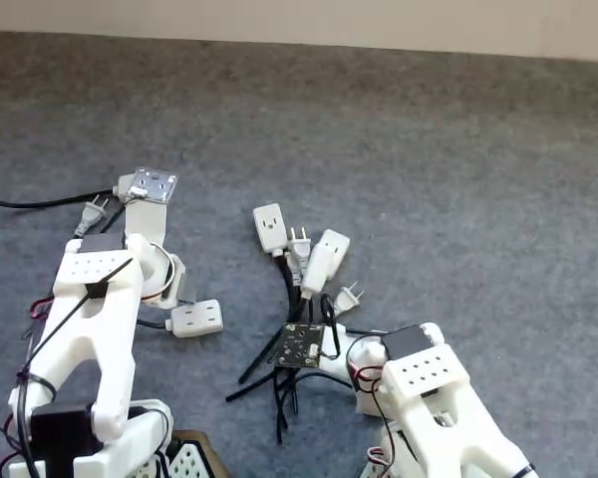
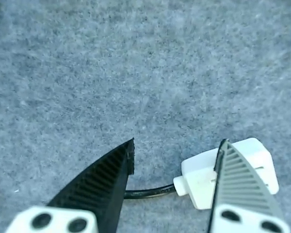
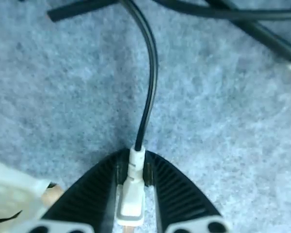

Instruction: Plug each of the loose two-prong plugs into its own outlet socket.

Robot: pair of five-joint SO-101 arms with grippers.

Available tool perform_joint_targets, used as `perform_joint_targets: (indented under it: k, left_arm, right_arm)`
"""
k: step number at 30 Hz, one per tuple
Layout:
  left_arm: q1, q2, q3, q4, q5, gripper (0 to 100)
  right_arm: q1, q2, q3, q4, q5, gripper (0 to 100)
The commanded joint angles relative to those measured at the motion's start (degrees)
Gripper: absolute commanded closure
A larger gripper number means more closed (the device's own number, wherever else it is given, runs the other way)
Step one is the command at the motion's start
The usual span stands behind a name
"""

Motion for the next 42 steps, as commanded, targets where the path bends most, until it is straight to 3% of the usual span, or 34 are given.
perform_joint_targets:
  k: [1,5,11,17,21,26,31,36,42]
  left_arm:
    - [1.3,0.0,0.7,-1.2,0.2,72]
    - [1.3,-0.5,0.4,-1.3,0.2,72]
    - [-0.4,-0.7,-6.1,0.5,0.3,68]
    - [-0.5,-1.5,-16.3,6.1,0.1,65]
    - [1.3,-8.1,-24.2,12.2,-4.4,65]
    - [4.9,-22.6,-27.0,17.4,-5.5,65]
    - [12.0,-38.4,-18.3,18.9,-5.1,65]
    - [15.1,-51.7,-10.2,19.1,-1.2,65]
    - [18.1,-68.4,-0.8,18.6,0.1,65]
  right_arm:
    - [-1.5,-0.7,-3.8,0.2,-0.2,99.2]
    - [-4.4,-0.7,-9.4,-1.5,-12.7,99.3]
    - [-11.3,0.0,-29.6,-5.1,-39.1,99.3]
    - [-12.7,0.0,-40.7,-5.5,-54.6,99.3]
    - [-11.6,0.1,-44.8,-4.0,-62.3,99.3]
    - [-8.7,0.2,-46.8,-3.5,-67.5,99.3]
    - [-3.7,5.3,-49.3,-3.0,-69.8,99.4]
    - [-4.9,16.8,-52.0,-3.3,-69.7,99.4]
    - [-9.9,22.2,-55.6,-4.2,-59.6,99.4]
